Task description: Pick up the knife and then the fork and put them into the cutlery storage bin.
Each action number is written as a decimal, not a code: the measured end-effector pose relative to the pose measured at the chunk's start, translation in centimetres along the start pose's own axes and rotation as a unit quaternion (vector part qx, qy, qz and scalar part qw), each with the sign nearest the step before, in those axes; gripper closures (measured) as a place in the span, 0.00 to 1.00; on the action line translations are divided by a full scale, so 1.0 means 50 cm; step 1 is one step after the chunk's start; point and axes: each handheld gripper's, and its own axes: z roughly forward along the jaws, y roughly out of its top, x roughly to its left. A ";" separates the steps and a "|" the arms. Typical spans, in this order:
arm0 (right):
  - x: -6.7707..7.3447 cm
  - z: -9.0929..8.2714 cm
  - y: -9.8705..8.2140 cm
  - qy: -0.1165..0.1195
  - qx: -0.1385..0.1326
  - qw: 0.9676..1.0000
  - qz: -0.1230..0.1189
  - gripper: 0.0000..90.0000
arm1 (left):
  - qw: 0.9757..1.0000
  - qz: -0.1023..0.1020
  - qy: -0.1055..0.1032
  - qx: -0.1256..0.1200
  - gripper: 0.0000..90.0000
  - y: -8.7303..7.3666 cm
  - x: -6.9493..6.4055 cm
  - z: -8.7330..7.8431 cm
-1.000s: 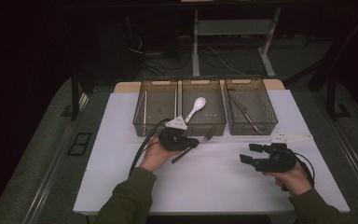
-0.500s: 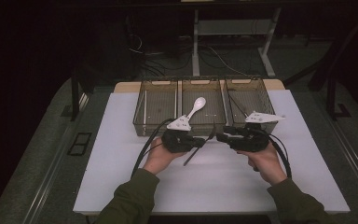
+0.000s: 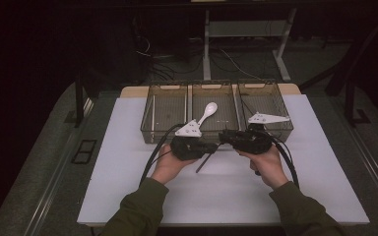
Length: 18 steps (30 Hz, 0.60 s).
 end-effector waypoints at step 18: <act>0.006 0.001 0.011 -0.028 -0.024 0.999 -0.018 0.97 | 1.000 0.000 0.000 -0.025 0.89 0.005 -0.010 -0.001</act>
